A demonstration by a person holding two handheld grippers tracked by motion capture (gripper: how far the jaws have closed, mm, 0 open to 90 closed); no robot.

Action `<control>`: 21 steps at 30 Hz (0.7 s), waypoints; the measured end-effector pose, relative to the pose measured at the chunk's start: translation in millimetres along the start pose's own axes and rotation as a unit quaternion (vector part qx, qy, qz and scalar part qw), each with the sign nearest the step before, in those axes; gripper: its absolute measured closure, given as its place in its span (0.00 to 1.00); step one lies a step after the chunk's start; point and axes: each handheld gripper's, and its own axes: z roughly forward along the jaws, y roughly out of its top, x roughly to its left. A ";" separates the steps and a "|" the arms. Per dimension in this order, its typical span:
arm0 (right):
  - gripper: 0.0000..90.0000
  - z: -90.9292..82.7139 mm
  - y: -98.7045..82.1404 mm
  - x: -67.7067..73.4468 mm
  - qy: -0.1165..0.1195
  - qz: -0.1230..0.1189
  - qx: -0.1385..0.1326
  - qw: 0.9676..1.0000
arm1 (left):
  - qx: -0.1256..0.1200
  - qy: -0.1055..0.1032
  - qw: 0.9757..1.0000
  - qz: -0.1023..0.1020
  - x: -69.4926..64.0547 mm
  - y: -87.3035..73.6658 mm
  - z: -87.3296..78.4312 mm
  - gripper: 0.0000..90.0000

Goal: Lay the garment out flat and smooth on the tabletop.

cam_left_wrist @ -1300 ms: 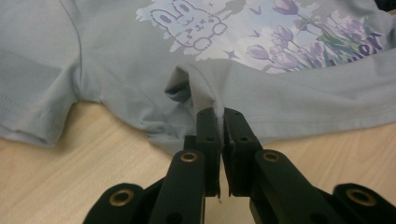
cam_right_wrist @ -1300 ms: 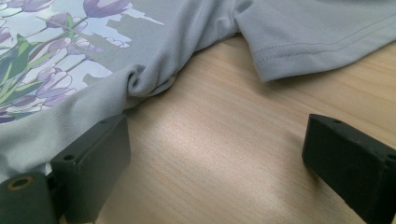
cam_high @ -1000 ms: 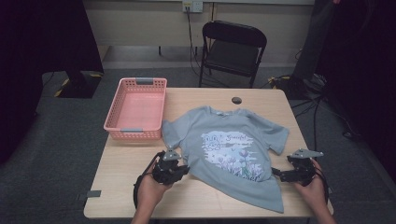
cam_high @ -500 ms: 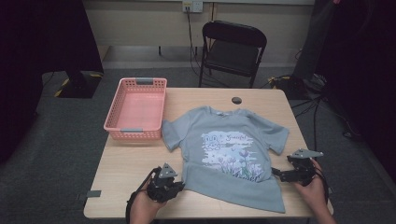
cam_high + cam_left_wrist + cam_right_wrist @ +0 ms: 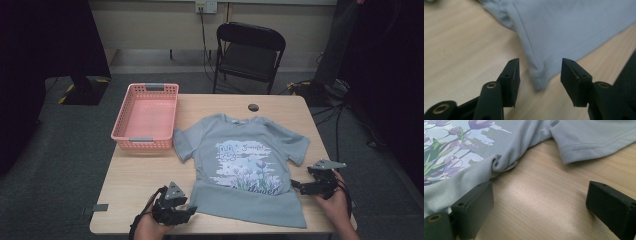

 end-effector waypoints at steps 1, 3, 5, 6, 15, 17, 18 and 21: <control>0.07 0.0 0.0 0.0 0.000 0.000 0.000 1.000 | -0.007 0.005 1.000 -0.005 1.2 3.6 1.1 0.48; 0.07 0.0 0.0 0.0 0.000 0.000 0.000 1.000 | -0.016 0.004 1.000 -0.012 4.4 11.3 4.3 0.46; 0.07 0.0 0.0 0.0 0.000 0.000 0.000 1.000 | -0.012 0.006 1.000 -0.019 8.8 18.0 11.0 0.47; 0.07 0.0 0.0 0.0 0.000 0.000 0.000 1.000 | -0.009 -0.005 1.000 -0.024 11.1 20.2 14.7 0.54; 0.07 0.0 0.0 0.0 0.000 0.000 0.000 1.000 | 0.043 -0.026 0.998 -0.026 11.3 19.8 27.7 0.97; 0.07 0.0 0.0 0.0 0.000 0.000 0.000 1.000 | 0.046 -0.030 0.998 -0.025 7.7 15.7 24.3 0.97; 0.07 0.0 0.0 0.0 0.000 0.000 0.000 1.000 | 0.049 -0.032 0.998 -0.023 6.2 13.2 22.5 0.97; 0.07 0.0 0.0 0.0 0.000 0.000 0.000 1.000 | 0.052 -0.040 0.998 -0.027 1.5 4.8 18.4 0.97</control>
